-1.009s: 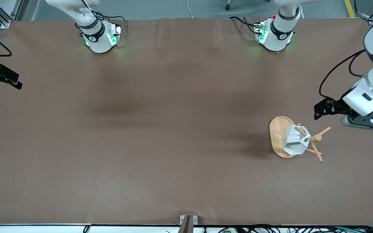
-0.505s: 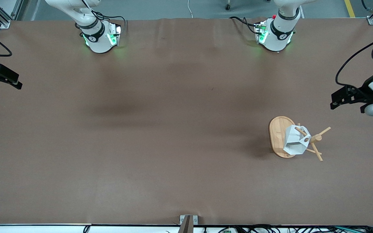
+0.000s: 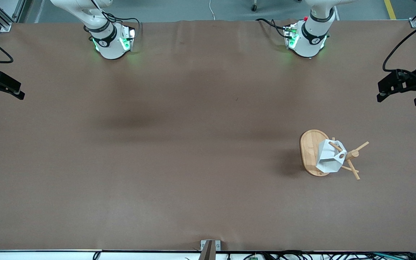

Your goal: Hang cup on rack

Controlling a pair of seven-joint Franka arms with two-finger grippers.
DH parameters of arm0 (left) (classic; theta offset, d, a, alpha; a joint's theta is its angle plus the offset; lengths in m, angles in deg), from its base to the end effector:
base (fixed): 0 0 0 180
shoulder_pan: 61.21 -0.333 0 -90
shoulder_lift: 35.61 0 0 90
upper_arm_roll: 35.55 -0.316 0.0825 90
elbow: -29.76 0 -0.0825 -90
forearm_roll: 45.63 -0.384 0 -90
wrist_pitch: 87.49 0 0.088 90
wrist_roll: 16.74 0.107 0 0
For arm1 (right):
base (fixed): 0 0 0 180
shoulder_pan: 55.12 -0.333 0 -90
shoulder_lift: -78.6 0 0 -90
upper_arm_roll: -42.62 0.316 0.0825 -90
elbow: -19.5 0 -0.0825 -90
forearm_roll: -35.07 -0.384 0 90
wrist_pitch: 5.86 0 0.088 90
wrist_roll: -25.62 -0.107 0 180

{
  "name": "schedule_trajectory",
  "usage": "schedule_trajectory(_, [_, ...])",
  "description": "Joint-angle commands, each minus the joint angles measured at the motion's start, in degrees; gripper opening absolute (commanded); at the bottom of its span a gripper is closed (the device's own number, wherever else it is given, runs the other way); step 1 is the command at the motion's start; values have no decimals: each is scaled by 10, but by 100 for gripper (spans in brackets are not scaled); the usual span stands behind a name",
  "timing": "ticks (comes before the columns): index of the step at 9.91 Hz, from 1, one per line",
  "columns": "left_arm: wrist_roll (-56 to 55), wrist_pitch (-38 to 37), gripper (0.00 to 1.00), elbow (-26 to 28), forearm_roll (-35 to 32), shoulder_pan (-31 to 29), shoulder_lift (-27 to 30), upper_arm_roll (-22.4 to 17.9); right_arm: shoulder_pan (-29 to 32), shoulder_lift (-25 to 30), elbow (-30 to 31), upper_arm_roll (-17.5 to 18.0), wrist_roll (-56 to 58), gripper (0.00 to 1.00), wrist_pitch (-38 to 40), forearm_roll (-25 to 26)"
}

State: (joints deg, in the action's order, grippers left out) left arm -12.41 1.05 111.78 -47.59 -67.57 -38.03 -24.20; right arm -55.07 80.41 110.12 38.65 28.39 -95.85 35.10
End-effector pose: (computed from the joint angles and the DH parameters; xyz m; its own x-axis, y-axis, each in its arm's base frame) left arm 0.5635 -0.0426 0.6646 0.9846 -0.1601 0.0702 -0.1582 -0.9869 -0.0311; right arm 0.5435 -0.0389 0.6367 0.9996 -0.0218 0.0206 -0.0218 -0.9998 -0.0007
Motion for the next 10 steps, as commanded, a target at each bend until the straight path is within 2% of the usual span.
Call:
schedule_trajectory(1, [-4,-3,100,71,1,28,42,-23,2,0,-4,2,-3,100,2,6])
schedule_trajectory(6, [-8,25,100,164,13,58,105,-55,1,1,-4,2,-3,100,0,5])
schedule_trajectory(10, [-38,22,100,163,16,68,105,-55,1,0,-4,2,-2,100,-1,4])
